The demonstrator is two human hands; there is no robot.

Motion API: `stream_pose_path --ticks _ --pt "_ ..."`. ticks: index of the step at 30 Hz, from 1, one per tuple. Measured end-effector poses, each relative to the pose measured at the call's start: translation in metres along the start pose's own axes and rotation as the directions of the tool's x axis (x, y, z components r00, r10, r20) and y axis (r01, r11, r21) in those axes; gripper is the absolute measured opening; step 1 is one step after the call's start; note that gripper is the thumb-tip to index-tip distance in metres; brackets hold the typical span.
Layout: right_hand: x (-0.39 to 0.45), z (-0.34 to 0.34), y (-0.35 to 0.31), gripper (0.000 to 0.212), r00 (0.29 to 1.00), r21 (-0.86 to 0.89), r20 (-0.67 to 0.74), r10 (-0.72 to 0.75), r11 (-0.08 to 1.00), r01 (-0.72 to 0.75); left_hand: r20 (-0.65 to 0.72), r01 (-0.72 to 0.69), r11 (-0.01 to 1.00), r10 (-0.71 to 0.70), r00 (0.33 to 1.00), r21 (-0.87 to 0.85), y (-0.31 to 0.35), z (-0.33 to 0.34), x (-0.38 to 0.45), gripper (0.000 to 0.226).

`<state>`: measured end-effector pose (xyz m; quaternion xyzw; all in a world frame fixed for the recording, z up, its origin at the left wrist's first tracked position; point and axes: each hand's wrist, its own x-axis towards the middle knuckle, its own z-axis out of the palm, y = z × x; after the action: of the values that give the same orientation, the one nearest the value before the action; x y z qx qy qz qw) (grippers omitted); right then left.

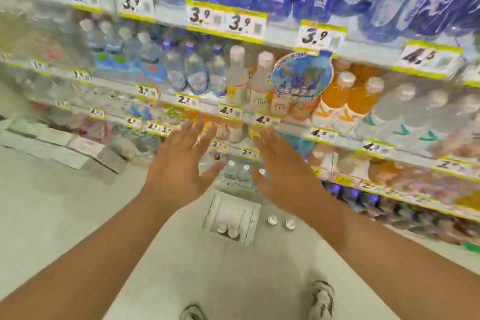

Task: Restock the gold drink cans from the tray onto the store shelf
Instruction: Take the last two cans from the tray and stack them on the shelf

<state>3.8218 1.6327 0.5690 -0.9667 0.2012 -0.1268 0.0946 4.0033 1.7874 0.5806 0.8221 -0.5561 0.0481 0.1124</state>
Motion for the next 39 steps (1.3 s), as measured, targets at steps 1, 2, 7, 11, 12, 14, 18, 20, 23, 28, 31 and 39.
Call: stream_pose_path --ticks 1,2,7,11,12,14,18,20,23,28,31,39 --pt "-0.006 0.017 -0.007 0.067 1.000 0.016 0.015 0.014 1.000 -0.014 0.004 -0.017 1.000 0.017 1.000 -0.016 -0.006 0.015 -0.009 0.071" --pt "-0.013 0.034 -0.012 0.067 0.999 0.024 0.020 0.027 0.999 -0.027 0.008 -0.030 0.999 0.030 1.000 -0.026 -0.012 0.031 -0.017 0.070" --pt "-0.033 0.124 -0.018 0.069 0.996 -0.009 0.071 0.053 0.999 -0.052 0.025 -0.010 0.998 0.011 1.000 -0.059 -0.031 0.121 -0.059 0.068" --pt "-0.056 0.215 -0.005 0.072 0.985 -0.028 0.160 0.061 0.998 -0.058 0.059 0.041 0.995 -0.036 0.998 -0.093 -0.047 0.212 -0.092 0.066" --pt "-0.064 0.242 0.000 0.072 0.982 -0.020 0.177 0.060 0.998 -0.057 0.073 0.053 0.994 -0.046 0.996 -0.100 -0.051 0.238 -0.100 0.067" --pt "-0.081 0.296 0.011 0.072 0.976 0.002 0.203 0.072 0.997 -0.074 0.103 0.062 0.991 -0.050 0.993 -0.118 -0.056 0.292 -0.116 0.067" --pt "-0.112 0.405 0.034 0.069 0.965 -0.003 0.242 0.101 0.995 -0.103 0.142 0.084 0.988 -0.066 0.988 -0.126 -0.066 0.404 -0.148 0.067" --pt "-0.125 0.460 0.047 0.068 0.958 0.015 0.270 0.101 0.994 -0.109 0.167 0.090 0.988 -0.067 0.984 -0.129 -0.072 0.460 -0.162 0.067" --pt "-0.139 0.538 0.067 0.068 0.953 0.025 0.292 0.079 0.996 -0.090 0.194 0.086 0.990 -0.062 0.979 -0.114 -0.083 0.537 -0.177 0.069" --pt "-0.147 0.642 0.098 0.070 0.944 0.025 0.329 0.035 0.999 -0.046 0.216 0.076 0.994 -0.059 0.975 -0.072 -0.108 0.645 -0.188 0.067" --pt "-0.145 0.684 0.115 0.070 0.932 0.040 0.362 0.003 0.999 -0.019 0.223 0.118 0.992 -0.104 0.969 -0.052 -0.122 0.689 -0.188 0.070" --pt "-0.149 0.738 0.138 0.075 0.866 0.122 0.481 -0.134 0.989 0.085 0.328 0.146 0.988 -0.122 0.937 -0.049 -0.130 0.744 -0.178 0.080"
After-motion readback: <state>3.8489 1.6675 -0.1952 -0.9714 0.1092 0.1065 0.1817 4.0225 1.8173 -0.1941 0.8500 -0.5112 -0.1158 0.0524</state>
